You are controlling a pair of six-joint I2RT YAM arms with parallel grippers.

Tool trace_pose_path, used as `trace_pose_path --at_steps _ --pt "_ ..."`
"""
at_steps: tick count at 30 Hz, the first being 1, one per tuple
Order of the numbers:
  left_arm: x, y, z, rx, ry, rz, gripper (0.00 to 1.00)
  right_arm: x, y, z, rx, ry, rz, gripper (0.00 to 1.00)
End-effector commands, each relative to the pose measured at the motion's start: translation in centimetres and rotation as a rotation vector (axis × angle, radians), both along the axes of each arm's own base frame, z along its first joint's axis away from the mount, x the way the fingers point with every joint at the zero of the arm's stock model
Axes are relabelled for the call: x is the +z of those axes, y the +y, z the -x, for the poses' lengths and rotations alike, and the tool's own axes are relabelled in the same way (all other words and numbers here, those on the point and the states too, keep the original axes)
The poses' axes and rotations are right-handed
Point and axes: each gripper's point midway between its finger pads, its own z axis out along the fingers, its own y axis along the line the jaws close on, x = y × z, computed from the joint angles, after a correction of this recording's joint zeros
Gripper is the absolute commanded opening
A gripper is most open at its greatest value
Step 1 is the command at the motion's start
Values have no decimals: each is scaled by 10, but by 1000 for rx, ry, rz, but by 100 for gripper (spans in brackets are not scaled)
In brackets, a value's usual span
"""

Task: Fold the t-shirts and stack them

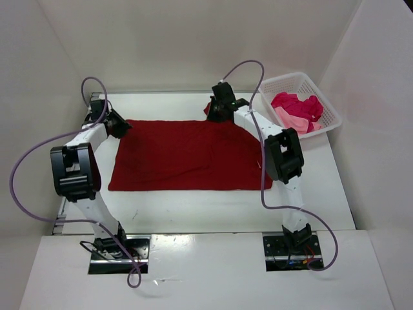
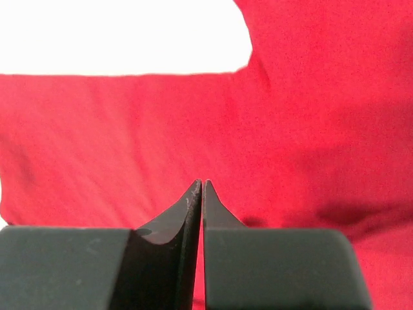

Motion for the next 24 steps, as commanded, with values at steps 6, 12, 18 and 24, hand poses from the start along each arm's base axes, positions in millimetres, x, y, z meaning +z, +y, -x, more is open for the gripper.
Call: trace_pose_path --at_steps 6,12,18,24 --pt "-28 55 -62 124 17 -69 55 16 -13 -87 -22 -132 73 11" --pt "-40 65 -98 125 7 -84 62 -1 -46 -139 -95 -167 88 22" --pt "-43 79 -125 125 6 -137 62 6 -72 -166 -163 -258 102 33" --pt "-64 81 -126 113 47 -152 55 -15 -104 -178 -217 -238 124 41"
